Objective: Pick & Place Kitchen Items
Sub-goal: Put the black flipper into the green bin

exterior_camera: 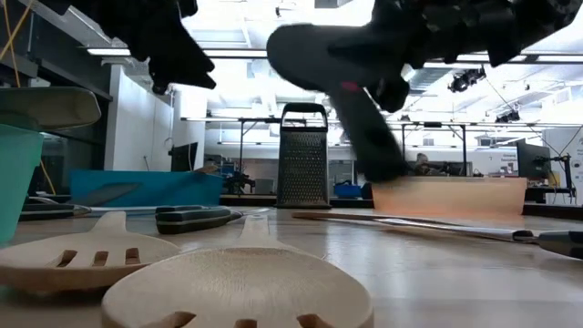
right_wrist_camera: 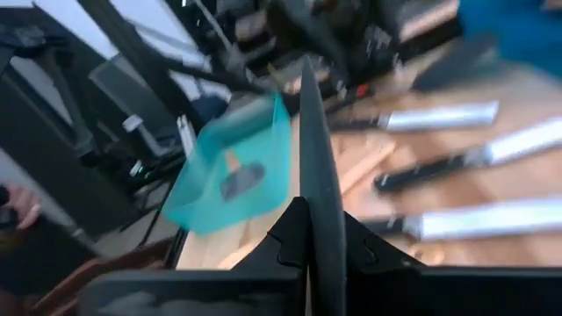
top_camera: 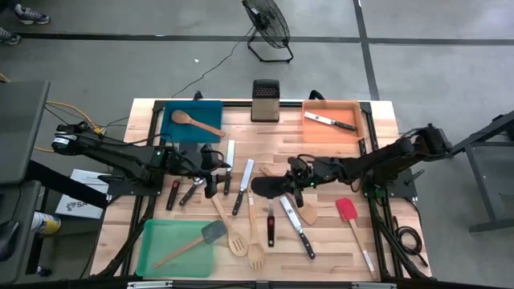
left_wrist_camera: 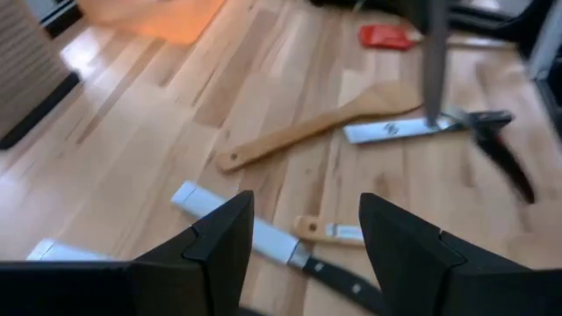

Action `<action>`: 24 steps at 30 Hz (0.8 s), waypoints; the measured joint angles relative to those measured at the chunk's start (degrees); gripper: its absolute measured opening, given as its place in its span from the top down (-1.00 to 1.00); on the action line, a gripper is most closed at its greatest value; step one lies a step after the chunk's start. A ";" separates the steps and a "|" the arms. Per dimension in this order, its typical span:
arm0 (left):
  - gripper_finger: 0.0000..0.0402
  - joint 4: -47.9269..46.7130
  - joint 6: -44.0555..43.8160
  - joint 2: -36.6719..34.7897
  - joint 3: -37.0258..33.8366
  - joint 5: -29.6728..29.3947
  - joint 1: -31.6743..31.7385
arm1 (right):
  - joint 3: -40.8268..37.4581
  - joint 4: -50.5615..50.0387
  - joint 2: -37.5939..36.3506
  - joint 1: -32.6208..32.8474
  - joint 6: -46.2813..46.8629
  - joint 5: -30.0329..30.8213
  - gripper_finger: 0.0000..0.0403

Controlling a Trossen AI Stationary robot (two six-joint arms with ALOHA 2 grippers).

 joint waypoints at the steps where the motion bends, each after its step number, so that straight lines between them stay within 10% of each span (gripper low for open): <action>1: -0.02 0.69 0.40 0.00 0.00 0.30 0.00 | 0.00 -0.23 -0.90 -0.29 -0.80 0.87 0.98; 24: -0.02 26.71 16.56 14.20 0.01 -3.34 0.00 | 0.01 3.98 -8.48 -5.29 -9.75 27.86 0.98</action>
